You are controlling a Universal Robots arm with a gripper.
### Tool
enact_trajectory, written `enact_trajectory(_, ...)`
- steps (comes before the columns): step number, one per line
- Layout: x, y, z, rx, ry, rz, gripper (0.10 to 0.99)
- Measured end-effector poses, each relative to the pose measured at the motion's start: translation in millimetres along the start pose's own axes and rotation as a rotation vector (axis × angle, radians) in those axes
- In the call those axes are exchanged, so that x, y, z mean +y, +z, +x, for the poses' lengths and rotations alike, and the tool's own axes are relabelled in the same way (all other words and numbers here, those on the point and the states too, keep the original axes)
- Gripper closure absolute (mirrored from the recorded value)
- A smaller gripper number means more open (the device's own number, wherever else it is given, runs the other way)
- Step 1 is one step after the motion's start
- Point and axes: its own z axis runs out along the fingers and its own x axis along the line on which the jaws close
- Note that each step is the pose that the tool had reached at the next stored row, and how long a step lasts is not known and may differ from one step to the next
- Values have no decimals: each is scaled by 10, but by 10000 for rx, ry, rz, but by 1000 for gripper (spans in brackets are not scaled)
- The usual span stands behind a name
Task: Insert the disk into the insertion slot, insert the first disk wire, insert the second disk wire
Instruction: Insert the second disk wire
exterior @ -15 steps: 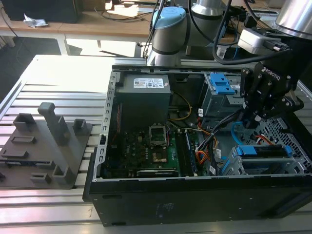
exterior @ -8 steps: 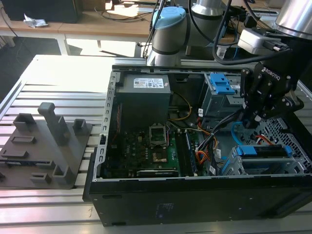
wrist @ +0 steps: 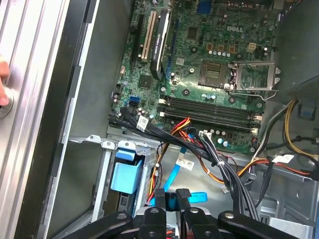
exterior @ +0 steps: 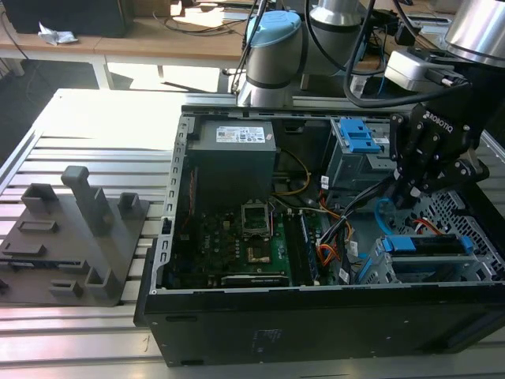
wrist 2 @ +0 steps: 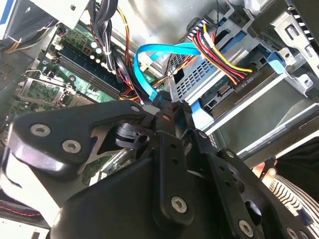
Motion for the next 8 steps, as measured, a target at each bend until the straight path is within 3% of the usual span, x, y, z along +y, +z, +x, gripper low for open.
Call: enact_trajectory(8,0,1,0,0,0,0,886)
